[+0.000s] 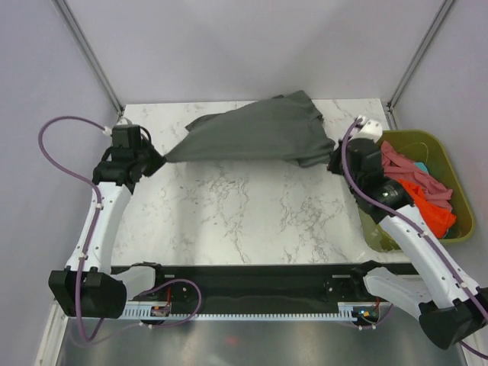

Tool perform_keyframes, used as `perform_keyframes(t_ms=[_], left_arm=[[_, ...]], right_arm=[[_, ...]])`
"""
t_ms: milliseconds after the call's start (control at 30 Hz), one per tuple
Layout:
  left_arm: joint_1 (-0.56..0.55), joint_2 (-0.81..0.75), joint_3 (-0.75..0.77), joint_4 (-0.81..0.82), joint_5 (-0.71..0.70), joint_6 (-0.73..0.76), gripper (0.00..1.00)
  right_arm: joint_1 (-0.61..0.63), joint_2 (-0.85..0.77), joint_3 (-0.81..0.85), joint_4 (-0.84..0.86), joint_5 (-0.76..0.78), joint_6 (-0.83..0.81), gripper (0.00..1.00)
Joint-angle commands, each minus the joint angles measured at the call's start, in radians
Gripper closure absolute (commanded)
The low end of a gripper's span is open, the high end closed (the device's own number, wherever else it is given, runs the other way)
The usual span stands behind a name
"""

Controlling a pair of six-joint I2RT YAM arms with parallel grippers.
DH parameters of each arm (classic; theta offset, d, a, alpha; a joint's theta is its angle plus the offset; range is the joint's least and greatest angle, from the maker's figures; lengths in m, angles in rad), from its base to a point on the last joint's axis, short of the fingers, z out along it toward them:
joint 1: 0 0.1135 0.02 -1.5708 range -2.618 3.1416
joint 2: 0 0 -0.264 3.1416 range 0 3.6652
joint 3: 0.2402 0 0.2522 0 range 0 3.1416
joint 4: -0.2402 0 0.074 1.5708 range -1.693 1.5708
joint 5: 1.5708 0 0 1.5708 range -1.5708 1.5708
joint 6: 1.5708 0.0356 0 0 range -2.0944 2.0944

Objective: Fold and stack the t-shirts
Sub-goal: Flatten the tshirt out, then fold the tshirt

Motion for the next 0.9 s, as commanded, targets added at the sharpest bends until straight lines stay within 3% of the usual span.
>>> perform_keyframes(t_ms=[0,133,333,867], left_arm=[[0.003,-0.059,-0.172,0.024,-0.081,0.02,0.98],[0.004,-0.109,-0.434,0.031,-0.154,-0.048,0.98],[0.004,-0.099,-0.608,0.033,-0.164,-0.115,0.98],[0.004,-0.217,-0.648,0.033,-0.164,-0.115,0.98]], right_arm=[[-0.001,-0.038,-0.216,-0.113,-0.126,0.175,1.0],[-0.001,-0.09,-0.385,-0.228,-0.187,0.281,1.0],[0.001,-0.159,-0.474,-0.343,-0.217,0.349,1.0],[0.026,-0.242,-0.535,-0.42,-0.287,0.401,1.0]])
